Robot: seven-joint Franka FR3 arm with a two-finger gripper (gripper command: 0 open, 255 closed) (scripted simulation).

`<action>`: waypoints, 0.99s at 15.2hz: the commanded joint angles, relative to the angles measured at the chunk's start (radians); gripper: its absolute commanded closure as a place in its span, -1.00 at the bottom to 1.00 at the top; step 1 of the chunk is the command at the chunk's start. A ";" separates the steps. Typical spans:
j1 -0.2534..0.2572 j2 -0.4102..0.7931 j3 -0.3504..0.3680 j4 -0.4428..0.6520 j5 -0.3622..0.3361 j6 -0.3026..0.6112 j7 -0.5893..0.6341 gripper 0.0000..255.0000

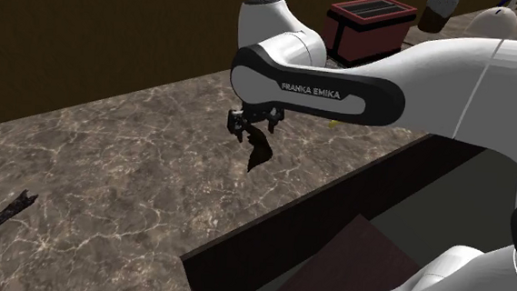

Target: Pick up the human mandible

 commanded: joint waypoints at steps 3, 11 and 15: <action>0.000 0.000 0.000 -0.003 0.000 0.003 0.000 1.00; 0.000 -0.001 0.000 0.010 0.000 -0.010 0.000 1.00; 0.000 0.000 0.000 0.065 0.000 -0.064 0.000 1.00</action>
